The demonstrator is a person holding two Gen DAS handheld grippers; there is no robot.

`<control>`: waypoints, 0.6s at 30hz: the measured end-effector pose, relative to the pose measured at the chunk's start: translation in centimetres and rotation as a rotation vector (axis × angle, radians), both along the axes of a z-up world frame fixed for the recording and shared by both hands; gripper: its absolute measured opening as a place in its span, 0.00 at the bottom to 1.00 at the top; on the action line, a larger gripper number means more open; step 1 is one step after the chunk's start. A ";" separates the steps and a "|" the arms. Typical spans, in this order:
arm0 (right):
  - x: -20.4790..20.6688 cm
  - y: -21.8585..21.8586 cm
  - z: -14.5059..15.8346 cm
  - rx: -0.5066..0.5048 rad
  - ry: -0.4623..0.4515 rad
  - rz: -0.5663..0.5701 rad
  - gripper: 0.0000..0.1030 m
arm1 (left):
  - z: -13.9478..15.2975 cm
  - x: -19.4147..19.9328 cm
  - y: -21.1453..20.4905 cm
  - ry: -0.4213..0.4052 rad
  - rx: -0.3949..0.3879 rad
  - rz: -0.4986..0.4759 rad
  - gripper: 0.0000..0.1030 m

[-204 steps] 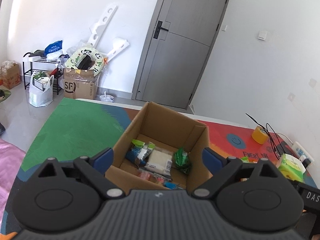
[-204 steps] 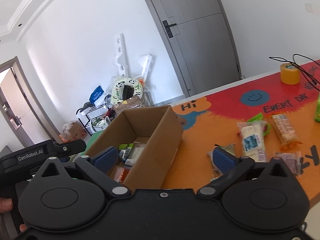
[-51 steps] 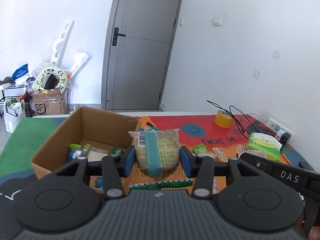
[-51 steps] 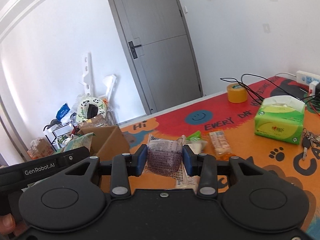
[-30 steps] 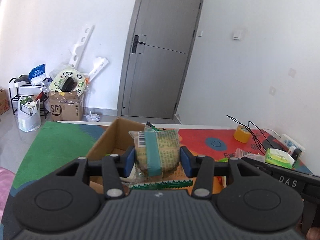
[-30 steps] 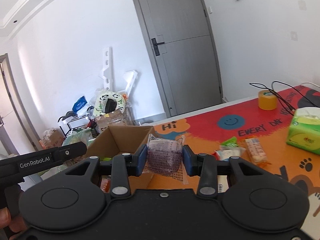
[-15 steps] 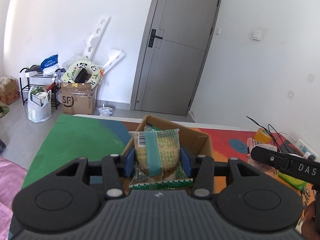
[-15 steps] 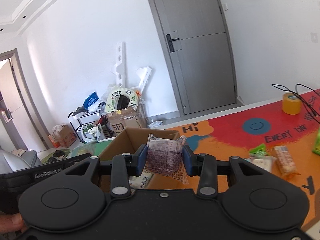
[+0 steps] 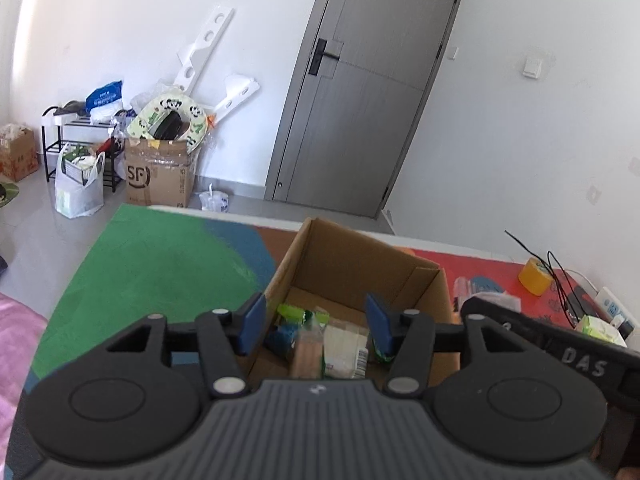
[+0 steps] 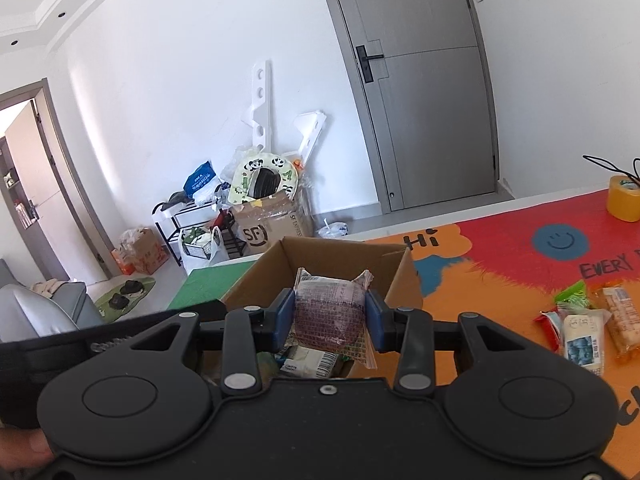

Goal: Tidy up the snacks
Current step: 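Open both grippers to drop the biscuit pack and purple snack into the box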

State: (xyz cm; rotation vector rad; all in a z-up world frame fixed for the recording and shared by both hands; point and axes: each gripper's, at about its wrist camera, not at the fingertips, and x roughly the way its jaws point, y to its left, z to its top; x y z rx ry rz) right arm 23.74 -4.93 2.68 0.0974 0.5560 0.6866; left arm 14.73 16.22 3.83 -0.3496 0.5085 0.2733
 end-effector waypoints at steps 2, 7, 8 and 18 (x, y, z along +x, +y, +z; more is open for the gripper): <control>0.2 0.2 -0.1 0.002 0.008 -0.002 0.38 | 0.4 -0.5 0.1 -0.013 0.009 0.007 0.61; 0.1 0.9 -0.3 0.001 0.022 0.018 0.41 | 0.7 -1.0 0.4 -0.010 0.016 0.009 0.69; 0.0 0.9 -0.2 0.003 0.023 0.020 0.44 | 0.7 -1.1 0.4 -0.007 0.018 0.012 0.70; -1.3 -1.7 0.5 -0.015 -0.017 -0.052 0.83 | 0.8 -1.4 -0.8 0.015 0.026 0.013 0.86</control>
